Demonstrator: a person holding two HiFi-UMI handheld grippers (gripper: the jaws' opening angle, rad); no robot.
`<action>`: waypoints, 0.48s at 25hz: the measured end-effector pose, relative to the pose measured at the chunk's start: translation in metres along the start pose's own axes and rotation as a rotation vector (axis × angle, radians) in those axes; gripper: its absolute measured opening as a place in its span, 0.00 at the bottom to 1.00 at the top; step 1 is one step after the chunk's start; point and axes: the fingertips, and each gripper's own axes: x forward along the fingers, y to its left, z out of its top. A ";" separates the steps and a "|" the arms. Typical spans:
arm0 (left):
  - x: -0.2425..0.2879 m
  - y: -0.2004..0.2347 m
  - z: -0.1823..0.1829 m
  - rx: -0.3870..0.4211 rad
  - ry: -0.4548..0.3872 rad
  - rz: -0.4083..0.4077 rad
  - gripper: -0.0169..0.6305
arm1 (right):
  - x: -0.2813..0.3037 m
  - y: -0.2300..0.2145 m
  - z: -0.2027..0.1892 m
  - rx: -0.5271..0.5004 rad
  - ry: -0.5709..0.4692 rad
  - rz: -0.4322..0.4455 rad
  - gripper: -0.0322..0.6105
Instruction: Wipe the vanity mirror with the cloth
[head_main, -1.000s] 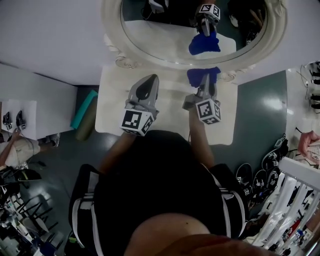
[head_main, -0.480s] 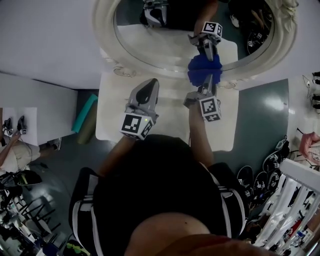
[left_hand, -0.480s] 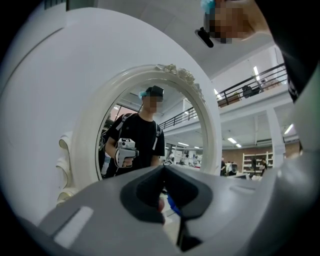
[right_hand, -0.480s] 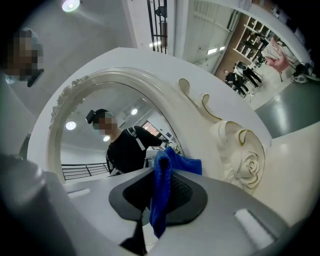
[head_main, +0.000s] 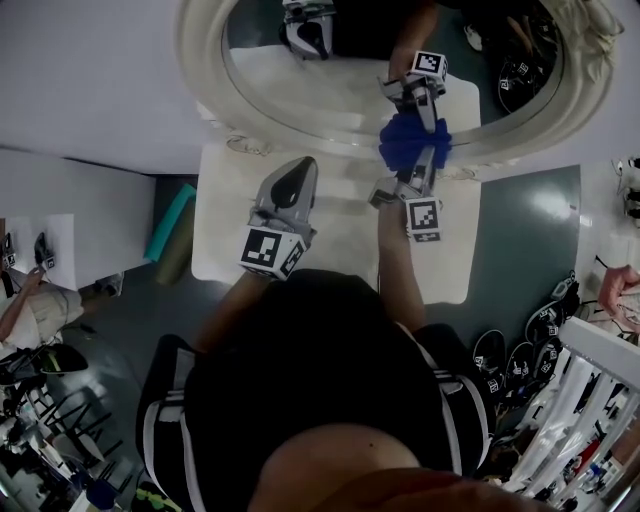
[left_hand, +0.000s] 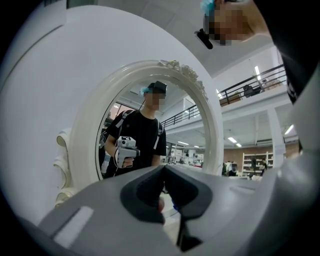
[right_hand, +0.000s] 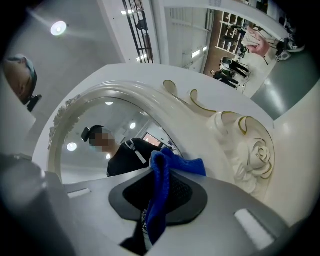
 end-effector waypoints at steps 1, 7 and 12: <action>0.000 0.001 0.001 0.000 -0.002 0.000 0.04 | 0.000 0.002 0.003 -0.005 -0.007 0.004 0.12; 0.001 0.002 0.002 -0.018 0.002 -0.007 0.04 | 0.005 0.010 0.022 -0.075 -0.032 0.021 0.12; 0.009 -0.005 0.026 -0.033 0.014 -0.009 0.04 | 0.016 0.036 0.061 -0.190 -0.035 0.019 0.12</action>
